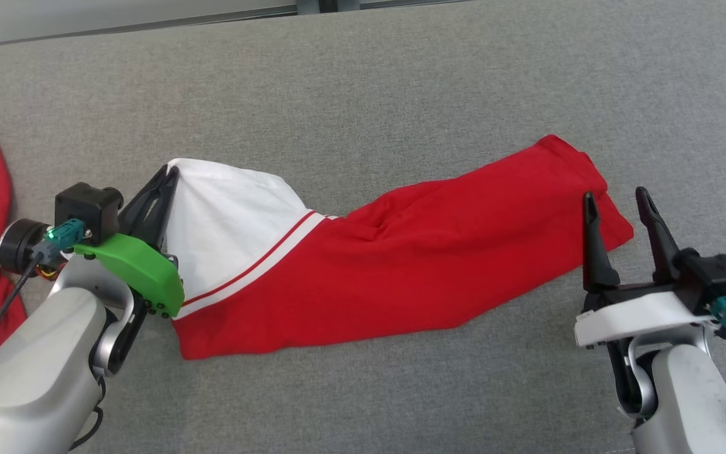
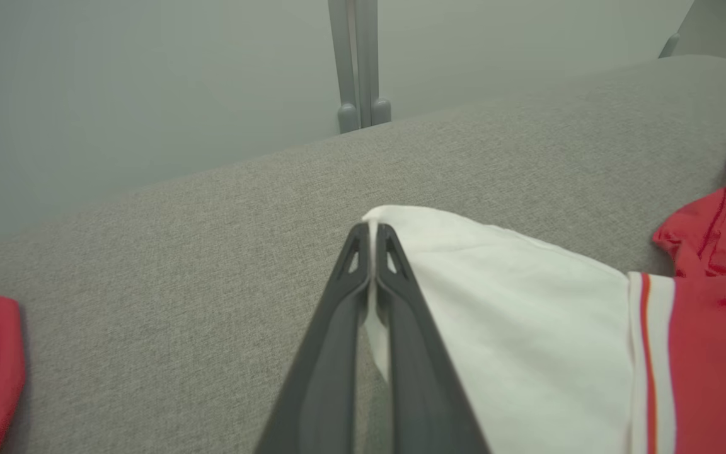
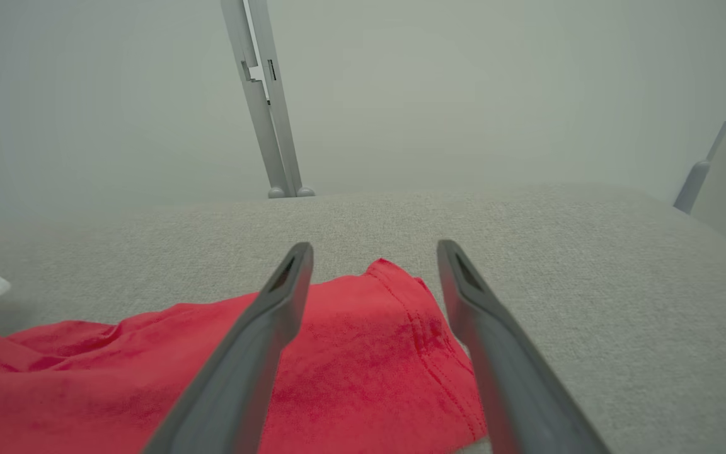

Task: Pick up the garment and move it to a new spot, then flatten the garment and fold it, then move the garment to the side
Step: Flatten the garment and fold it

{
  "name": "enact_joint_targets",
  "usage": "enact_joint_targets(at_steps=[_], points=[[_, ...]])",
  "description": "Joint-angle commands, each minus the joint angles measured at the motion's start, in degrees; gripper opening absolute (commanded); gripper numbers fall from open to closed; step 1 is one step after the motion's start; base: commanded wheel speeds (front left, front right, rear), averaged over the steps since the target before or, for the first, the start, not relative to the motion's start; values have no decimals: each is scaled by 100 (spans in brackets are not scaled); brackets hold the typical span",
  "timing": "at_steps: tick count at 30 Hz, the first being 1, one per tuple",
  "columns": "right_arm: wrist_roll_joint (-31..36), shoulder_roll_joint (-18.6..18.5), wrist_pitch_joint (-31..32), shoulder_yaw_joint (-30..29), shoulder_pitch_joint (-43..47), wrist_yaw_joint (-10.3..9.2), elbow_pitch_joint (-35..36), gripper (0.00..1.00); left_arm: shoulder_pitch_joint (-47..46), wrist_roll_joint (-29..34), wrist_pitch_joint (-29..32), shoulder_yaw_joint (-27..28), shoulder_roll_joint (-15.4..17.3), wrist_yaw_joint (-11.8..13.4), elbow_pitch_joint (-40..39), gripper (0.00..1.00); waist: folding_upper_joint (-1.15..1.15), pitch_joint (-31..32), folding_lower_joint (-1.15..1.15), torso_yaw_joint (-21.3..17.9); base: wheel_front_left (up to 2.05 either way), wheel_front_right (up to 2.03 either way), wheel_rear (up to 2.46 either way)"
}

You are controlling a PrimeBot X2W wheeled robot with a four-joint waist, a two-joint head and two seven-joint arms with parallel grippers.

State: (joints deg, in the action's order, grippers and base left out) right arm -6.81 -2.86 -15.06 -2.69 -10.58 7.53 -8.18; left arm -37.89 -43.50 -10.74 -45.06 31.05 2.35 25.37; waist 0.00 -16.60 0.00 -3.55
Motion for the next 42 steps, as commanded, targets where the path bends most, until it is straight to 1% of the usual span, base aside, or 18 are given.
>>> enact_joint_targets(at_steps=[1, 2, 3, 5, 8, 10, 12, 16, 20, 24, 25, 26, 27, 28, 31, 35, 38, 42], points=[[-57, -116, -18, 91, -268, -8, -258, 100, 156, -43, -19, 2, 56, 36, -136, 0, 0, -18, 0, 90, 0, 0, 0], [-204, -427, -18, 303, -662, -8, -735, 100, 229, -53, 75, -24, 128, 75, -358, 0, 0, -27, 0, 165, 0, 0, 0], [-259, -574, 59, 438, -838, -8, -981, 100, 252, -45, 107, -35, 156, 99, -457, 0, 0, -29, 0, 198, 0, 0, 0], [-429, -978, 502, 737, -1389, -8, -1415, 100, 340, -69, 230, -78, 213, 144, -630, 0, 0, -44, 0, 257, 0, 0, 0], [-716, -1544, 1558, 1236, -2142, -8, -1924, 100, 398, -80, 361, -121, 259, 197, -843, 0, 0, -73, 0, 342, 0, 0, 0], [-837, -1806, 2230, 1456, -2597, -9, -2181, 100, 424, -79, 416, -142, 281, 237, -943, 0, 0, -94, 0, 397, 0, 0, 0], [-1002, -1893, 2880, 1676, -2939, -8, -2412, 100, 435, -89, 473, -165, 292, 241, -1021, 0, 0, -113, 0, 448, 0, 0, 0], [-1294, -1983, 3839, 1974, -3379, -9, -2784, 100, 415, -92, 563, -214, 297, 243, -1140, 0, 0, -171, 0, 552, 0, 0, 0], [-1419, -2012, 4316, 2144, -3601, -9, -3079, 100, 347, -83, 652, -236, 324, 257, -1232, 0, 0, -268, 0, 658, 0, 0, 0], [-1548, -1923, 4538, 2329, -3643, -8, -3331, 100, 288, -72, 701, -240, 340, 267, -1314, 0, 0, -363, 0, 728, 0, 0, 0], [-1581, -1906, 4557, 2396, -3628, -5, -3358, 100, 288, -74, 700, -241, 349, 274, -1324, 0, 0, -373, 0, 733, 0, 0, 0], [-1632, -1877, 4543, 2481, -3595, -4, -3369, 41, 286, -76, 700, -241, 360, 276, -1333, 0, 0, -383, 0, 739, 0, 0, 0], [-1660, -1867, 4460, 2560, -3575, -3, -3336, 13, 286, -84, 701, -235, 362, 282, -1341, 0, 0, -387, 0, 739, 0, 0, 0], [-1663, -1894, 4293, 2604, -3578, -4, -3282, 0, 277, -69, 673, -227, 373, 287, -1357, 0, 0, -387, 0, 734, 0, 0, 0], [-1468, -2073, 3624, 2703, -3649, -9, -3187, 0, 217, 35, 472, -154, 407, 341, -1381, 0, 0, -343, 0, 690, 0, 0, 0], [-1294, -2096, 2781, 2661, -3756, -9, -3238, 0, 72, 210, 48, -15, 414, 418, -1361, 0, 0, -239, 0, 609, 0, 0, 0], [-1146, -2153, 2160, 2440, -3883, -9, -3332, 0, -147, 314, -117, 72, 396, 376, -1334, 0, 0, -177, 0, 550, 0, 0, 0], [-1001, -2205, 1283, 1997, -4017, -9, -3322, 0, -455, 592, -347, 274, 385, 456, -1501, 0, 0, -90, 0, 479, 0, 0, 0]])
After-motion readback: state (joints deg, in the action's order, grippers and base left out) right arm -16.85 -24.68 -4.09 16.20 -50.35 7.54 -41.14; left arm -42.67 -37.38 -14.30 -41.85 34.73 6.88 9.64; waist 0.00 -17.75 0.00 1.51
